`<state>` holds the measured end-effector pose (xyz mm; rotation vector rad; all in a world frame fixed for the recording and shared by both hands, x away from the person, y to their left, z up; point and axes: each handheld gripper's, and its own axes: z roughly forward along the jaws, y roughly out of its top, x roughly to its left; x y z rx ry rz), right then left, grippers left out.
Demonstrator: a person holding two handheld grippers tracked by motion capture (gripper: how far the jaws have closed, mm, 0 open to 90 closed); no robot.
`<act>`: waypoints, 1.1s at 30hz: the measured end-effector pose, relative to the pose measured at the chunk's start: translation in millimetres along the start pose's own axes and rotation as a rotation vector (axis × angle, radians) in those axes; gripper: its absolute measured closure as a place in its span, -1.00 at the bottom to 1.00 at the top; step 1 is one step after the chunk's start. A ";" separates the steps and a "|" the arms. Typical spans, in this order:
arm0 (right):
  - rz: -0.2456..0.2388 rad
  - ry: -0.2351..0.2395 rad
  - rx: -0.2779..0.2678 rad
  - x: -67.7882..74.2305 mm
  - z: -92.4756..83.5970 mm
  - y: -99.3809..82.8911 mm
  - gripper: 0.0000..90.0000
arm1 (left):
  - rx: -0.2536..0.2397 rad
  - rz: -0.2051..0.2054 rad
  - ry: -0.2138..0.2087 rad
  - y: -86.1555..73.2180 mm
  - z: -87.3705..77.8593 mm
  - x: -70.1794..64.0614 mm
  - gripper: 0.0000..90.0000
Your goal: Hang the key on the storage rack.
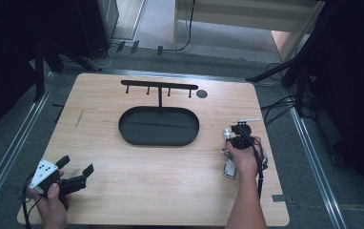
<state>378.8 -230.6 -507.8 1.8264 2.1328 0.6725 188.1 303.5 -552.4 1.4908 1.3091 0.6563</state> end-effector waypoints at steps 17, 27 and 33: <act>0.024 -0.089 -0.022 -1.4 7.8 -2.8 0.70 | 0.004 -0.002 -0.005 0.2 0.3 0.6 -0.98; 0.004 -0.115 -0.128 4.0 -6.8 0.2 0.72 | 0.005 -0.003 -0.006 0.3 0.4 1.0 -0.98; -0.008 -0.131 -0.232 11.9 -19.7 3.7 0.72 | 0.005 -0.006 -0.006 0.3 0.6 1.1 -0.98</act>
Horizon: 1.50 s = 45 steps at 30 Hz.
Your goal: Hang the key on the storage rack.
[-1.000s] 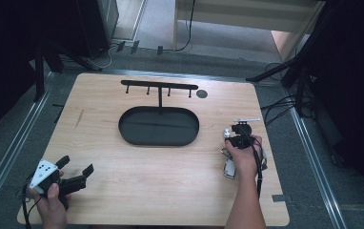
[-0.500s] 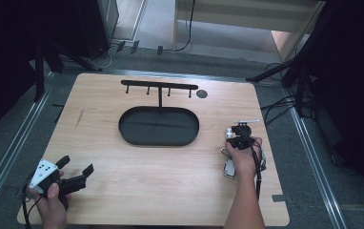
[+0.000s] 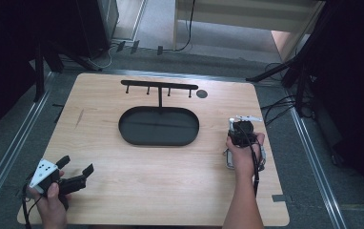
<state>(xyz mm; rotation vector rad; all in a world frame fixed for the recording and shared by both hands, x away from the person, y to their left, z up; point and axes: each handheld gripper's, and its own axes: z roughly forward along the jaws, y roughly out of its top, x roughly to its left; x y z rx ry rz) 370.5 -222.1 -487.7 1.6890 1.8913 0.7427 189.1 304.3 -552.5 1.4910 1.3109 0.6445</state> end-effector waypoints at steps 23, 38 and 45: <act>-0.111 0.219 -0.281 67.5 -45.8 48.7 0.72 | -0.006 -0.017 -0.011 0.0 -0.3 1.9 -0.98; -0.143 0.360 -0.335 96.7 -65.8 54.7 0.72 | -0.003 -0.019 -0.010 0.1 -0.3 2.1 -0.98; -0.139 0.410 -0.319 107.9 -58.9 53.9 0.72 | -0.004 -0.022 -0.012 0.0 -0.3 2.5 -0.98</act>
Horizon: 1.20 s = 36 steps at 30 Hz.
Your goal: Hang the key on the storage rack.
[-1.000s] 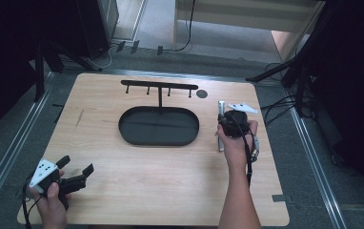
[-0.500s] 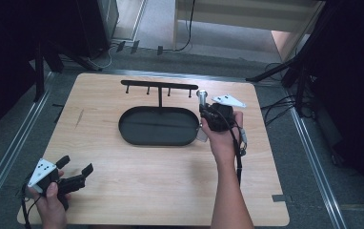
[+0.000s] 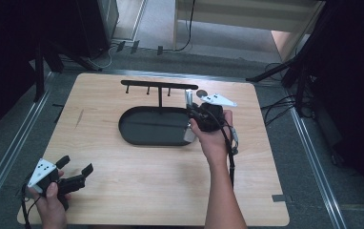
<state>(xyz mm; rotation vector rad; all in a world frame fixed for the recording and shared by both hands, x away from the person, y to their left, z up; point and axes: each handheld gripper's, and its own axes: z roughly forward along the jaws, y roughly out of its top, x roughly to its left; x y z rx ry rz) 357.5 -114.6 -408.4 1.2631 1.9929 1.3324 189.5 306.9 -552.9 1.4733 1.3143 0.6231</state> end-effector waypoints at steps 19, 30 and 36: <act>0.073 0.071 -0.013 -15.5 17.0 -6.8 0.72 | 0.003 -0.004 -0.005 0.1 0.1 0.5 -0.98; 0.081 0.071 -0.030 -18.4 17.6 -8.1 0.72 | 0.000 -0.001 -0.004 0.1 0.4 -0.1 -0.98; 0.077 0.060 -0.045 -19.6 18.7 -10.7 0.72 | 0.000 0.002 -0.004 0.1 0.5 -0.5 -0.98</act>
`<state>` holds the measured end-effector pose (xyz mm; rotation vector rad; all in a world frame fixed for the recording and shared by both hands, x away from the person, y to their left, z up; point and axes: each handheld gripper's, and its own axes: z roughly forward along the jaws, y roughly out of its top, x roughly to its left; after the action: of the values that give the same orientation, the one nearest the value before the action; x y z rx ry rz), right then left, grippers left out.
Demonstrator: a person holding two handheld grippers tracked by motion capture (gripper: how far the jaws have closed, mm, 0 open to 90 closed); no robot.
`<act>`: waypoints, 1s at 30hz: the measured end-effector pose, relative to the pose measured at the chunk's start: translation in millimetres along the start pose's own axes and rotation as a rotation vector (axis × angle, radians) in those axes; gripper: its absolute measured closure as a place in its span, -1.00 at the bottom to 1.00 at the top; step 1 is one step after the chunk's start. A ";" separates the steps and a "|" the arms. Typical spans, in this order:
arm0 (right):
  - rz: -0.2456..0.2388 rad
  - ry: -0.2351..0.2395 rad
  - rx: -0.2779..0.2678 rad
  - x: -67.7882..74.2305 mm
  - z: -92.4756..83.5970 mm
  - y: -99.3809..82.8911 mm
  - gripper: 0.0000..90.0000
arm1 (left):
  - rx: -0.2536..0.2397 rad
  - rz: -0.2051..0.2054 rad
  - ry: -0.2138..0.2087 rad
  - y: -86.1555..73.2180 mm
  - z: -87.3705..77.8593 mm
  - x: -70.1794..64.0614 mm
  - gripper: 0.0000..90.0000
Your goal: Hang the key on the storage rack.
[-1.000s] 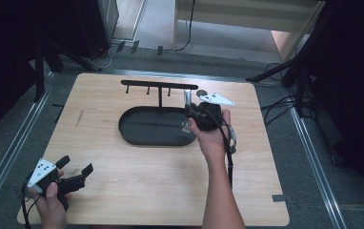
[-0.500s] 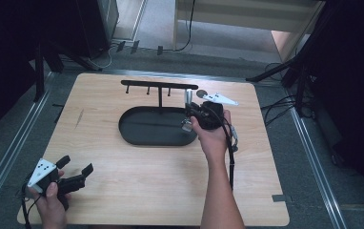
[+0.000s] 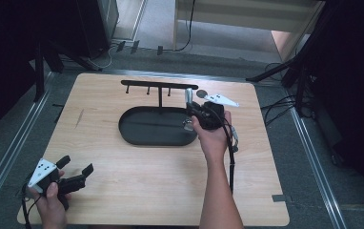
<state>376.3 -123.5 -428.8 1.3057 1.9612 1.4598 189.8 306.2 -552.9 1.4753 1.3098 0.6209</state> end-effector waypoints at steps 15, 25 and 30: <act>0.025 0.019 -0.022 -4.2 3.2 -4.3 0.70 | 0.000 -0.004 -0.006 -0.1 -0.2 0.5 -0.98; 0.048 0.034 -0.054 -9.9 0.5 -5.5 0.69 | -0.001 0.000 -0.009 -0.4 -0.6 -0.4 -0.98; 0.053 0.016 -0.059 -13.3 -0.8 -6.0 0.68 | 0.001 0.006 -0.009 -0.4 -0.7 -0.6 -0.98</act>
<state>379.7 -135.3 -436.9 1.3343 1.8924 1.5454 188.9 305.9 -552.9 1.4819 1.2996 0.6164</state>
